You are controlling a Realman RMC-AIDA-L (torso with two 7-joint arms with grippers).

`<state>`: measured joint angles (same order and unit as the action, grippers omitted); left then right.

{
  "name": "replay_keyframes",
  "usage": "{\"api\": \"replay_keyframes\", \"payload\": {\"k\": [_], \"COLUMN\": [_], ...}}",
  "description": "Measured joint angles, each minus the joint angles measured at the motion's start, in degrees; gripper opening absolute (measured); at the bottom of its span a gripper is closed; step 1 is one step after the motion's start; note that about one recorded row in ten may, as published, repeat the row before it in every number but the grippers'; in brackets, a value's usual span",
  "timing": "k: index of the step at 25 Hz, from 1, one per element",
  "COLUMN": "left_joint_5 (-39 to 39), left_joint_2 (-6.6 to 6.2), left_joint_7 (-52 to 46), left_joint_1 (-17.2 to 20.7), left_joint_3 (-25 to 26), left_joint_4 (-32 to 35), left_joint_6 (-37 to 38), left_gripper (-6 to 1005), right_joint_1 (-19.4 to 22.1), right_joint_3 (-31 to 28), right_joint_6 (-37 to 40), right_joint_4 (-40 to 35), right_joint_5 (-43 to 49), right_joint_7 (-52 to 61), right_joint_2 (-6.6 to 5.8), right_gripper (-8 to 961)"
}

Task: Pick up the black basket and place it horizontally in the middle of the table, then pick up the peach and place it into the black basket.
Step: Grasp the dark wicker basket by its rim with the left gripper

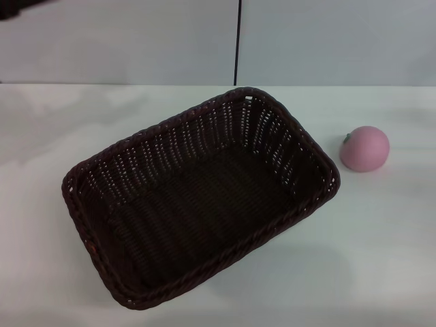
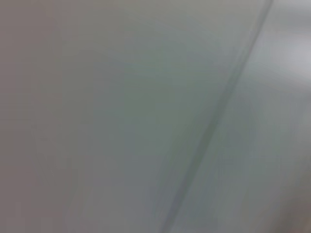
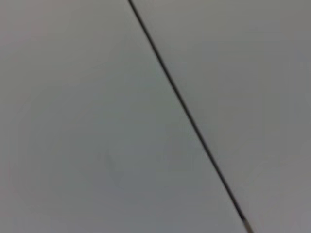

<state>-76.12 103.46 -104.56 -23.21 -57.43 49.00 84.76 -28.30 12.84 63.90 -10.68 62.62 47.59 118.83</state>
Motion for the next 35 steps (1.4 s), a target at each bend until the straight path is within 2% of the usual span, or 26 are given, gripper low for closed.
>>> {"api": "replay_keyframes", "payload": {"k": [1,2,3,4,7,9,10,11,12,13,14,15,16,17,18,19,20,21,22,25,28,30,34,35], "left_joint_5": [-5.82,-5.82,-12.14,-12.14,-22.61,-27.75,-27.75,-31.34,-42.6,-46.07,-46.07,-51.99,-51.99,-56.96,-56.96,-58.59,-62.54,-62.54,-66.02,-68.58,-69.12,-70.7,-71.21,-72.99], "left_joint_2": [0.09,0.09,0.94,0.94,3.2,4.13,4.13,5.0,7.32,8.18,8.18,9.75,9.75,11.21,11.21,11.76,12.97,12.97,13.97,14.45,14.48,14.51,14.5,14.55], "left_joint_7": [-3.78,-3.78,-7.08,-7.08,-10.49,-11.42,-11.42,-12.06,-14.78,-15.64,-15.64,-16.83,-16.83,-17.62,-17.62,-17.84,-18.15,-18.15,-18.24,-18.4,-18.59,-19.76,-20.13,-21.69], "left_joint_1": [-1.36,-1.36,-3.33,-3.33,-7.23,-9.14,-9.14,-10.65,-14.33,-15.39,-15.39,-17.11,-17.11,-18.46,-18.46,-18.92,-20.23,-20.23,-21.38,-22.18,-22.33,-22.44,-22.45,-22.23], "left_joint_3": [1.06,1.06,2.56,2.56,3.4,3.39,3.39,3.46,3.7,3.69,3.69,3.58,3.58,3.39,3.39,3.34,3.09,3.09,2.66,1.98,1.51,-1.15,-1.65,-4.68], "left_joint_4": [3.47,3.47,6.75,6.75,10.75,11.62,11.62,11.97,13.83,14.52,14.52,15.84,15.84,17.05,17.05,17.4,17.94,17.94,18.03,17.94,17.83,17.6,17.58,17.3], "left_joint_6": [1.93,1.93,4.32,4.32,7.55,8.61,8.61,9.08,9.0,8.81,8.81,8.64,8.64,8.58,8.58,8.61,8.87,8.87,9.28,9.35,9.28,8.26,7.92,6.28], "left_gripper": [707,707,707,707,708,701,698,695,691,688,685,681,678,675,671,668,665,661,658,648,638,631,618,615], "right_joint_1": [0.76,0.76,1.56,1.56,2.49,3.13,3.54,4.01,4.39,4.54,4.64,4.69,4.69,4.82,4.82,4.86,4.88,4.88,4.87,4.71,4.62,4.53,4.35,4.3], "right_joint_3": [-0.09,-0.09,-0.12,-0.12,-0.12,-0.17,-0.19,-0.18,-0.19,-0.19,-0.2,-0.19,-0.19,-0.22,-0.22,-0.24,-0.27,-0.32,-0.45,-1.28,-1.77,-2.37,-2.89,-3.04], "right_joint_6": [0.02,0.02,0.05,0.05,0.08,0.1,0.1,0.06,-0.2,-0.29,-0.34,-0.36,-0.36,-0.42,-0.42,-0.45,-0.5,-0.51,-0.54,-0.59,-0.61,-0.87,-1.44,-1.51], "right_joint_4": [0.29,0.29,0.62,0.62,1.09,1.22,1.28,1.4,1.45,1.46,1.46,1.46,1.46,1.46,1.46,1.47,1.54,1.58,1.63,2.09,2.4,2.6,2.61,2.64], "right_joint_5": [-0.02,-0.02,-0.04,-0.04,-0.05,-0.05,-0.05,-0.05,-0.05,-0.05,-0.05,-0.05,-0.05,-0.05,-0.05,-0.05,-0.05,-0.05,-0.05,-0.05,-0.05,-0.05,-0.05,-0.05], "right_joint_7": [0.01,0.01,0.02,0.02,0.04,0.05,0.05,0.05,0.05,0.05,0.05,0.05,0.05,0.05,0.05,0.05,0.05,0.05,0.05,-0.1,-0.21,-0.34,-0.37,-0.39], "right_joint_2": [0.0,0.0,0.0,0.0,0.0,0.01,0.03,0.05,0.06,0.07,0.07,0.07,0.07,0.09,0.09,0.09,0.09,0.09,0.09,0.09,0.09,0.06,0.04,0.03], "right_gripper": [769,769,769,769,769,769,768,768,768,768,768,768,768,768,768,768,768,768,768,768,768,768,768,769]}}
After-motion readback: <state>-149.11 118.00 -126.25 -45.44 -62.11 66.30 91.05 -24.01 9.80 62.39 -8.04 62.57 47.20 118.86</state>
